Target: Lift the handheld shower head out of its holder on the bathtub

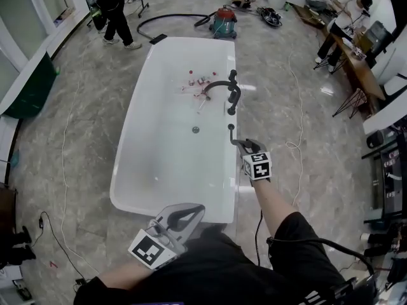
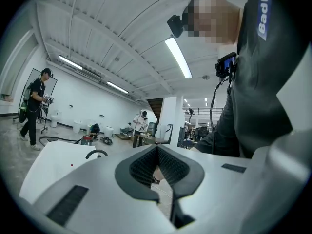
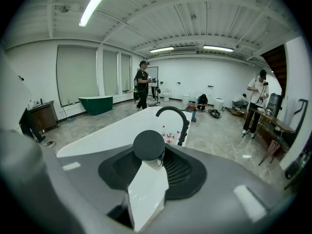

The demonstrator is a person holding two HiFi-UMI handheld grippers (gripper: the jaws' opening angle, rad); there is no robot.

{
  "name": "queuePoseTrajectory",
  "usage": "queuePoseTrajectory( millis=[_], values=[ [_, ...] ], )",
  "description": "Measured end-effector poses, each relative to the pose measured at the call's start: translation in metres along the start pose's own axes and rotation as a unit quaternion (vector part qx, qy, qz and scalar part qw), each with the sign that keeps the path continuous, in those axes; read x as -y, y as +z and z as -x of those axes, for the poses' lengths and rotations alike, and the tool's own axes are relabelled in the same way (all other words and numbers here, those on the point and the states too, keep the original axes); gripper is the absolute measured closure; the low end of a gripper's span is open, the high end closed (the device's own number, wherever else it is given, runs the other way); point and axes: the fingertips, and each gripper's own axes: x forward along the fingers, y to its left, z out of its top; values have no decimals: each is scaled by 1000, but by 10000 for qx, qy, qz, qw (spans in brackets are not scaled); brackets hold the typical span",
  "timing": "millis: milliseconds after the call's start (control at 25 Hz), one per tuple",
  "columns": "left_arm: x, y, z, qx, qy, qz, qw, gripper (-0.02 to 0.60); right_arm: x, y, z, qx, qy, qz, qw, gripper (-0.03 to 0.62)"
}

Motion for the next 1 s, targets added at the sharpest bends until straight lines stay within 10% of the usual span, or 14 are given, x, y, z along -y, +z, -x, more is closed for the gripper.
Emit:
queuePoseTrajectory(
  millis=[1000],
  values=[
    [22, 34, 21, 360, -629, -247, 9971, 577, -116, 15, 159, 413, 349, -112, 9985, 462]
  ],
)
